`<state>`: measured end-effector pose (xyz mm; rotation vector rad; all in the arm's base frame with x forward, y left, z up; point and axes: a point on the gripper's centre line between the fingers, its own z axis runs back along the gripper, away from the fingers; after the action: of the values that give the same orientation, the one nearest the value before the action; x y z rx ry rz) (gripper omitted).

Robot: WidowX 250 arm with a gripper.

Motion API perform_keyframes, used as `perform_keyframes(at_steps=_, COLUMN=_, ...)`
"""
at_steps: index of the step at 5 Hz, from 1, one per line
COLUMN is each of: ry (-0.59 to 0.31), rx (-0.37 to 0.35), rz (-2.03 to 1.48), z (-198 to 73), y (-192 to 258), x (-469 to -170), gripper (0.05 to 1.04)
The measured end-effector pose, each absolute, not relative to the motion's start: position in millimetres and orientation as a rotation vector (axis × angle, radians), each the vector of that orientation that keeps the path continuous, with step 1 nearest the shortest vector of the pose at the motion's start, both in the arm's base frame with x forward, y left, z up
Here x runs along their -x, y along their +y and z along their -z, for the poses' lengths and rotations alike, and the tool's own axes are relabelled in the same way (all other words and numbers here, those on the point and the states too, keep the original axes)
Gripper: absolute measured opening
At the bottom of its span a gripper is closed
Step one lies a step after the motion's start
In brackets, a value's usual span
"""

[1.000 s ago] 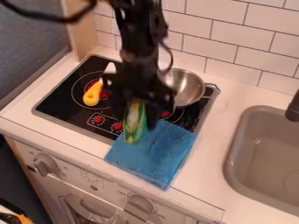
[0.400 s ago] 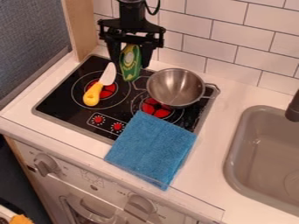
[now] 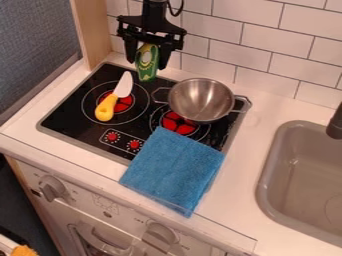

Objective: Placed the green half bell pepper near the yellow knife on the upper left side of the burner

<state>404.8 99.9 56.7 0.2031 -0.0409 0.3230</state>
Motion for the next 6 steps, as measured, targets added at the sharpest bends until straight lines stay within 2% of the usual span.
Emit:
perform_keyframes(at_steps=1, ry=-0.036, rx=-0.223, rz=-0.342, z=-53.8, y=112.7, x=-405.2, gripper=0.835)
perform_keyframes(at_steps=2, ry=-0.012, rx=-0.202, rz=-0.345, z=-40.9, y=117.5, x=-402.9, gripper=1.014)
perform_keyframes(at_steps=4, ry=-0.013, rx=-0.135, rz=-0.255, z=-28.5, y=111.2, x=-399.6, gripper=1.003)
perform_keyframes(at_steps=5, ry=-0.056, rx=-0.105, rz=-0.203, z=-46.7, y=105.6, x=-399.7, gripper=1.001)
perform_keyframes(at_steps=6, ry=-0.122, rx=-0.096, rz=-0.197, z=-82.1, y=98.6, x=-394.4, gripper=1.001)
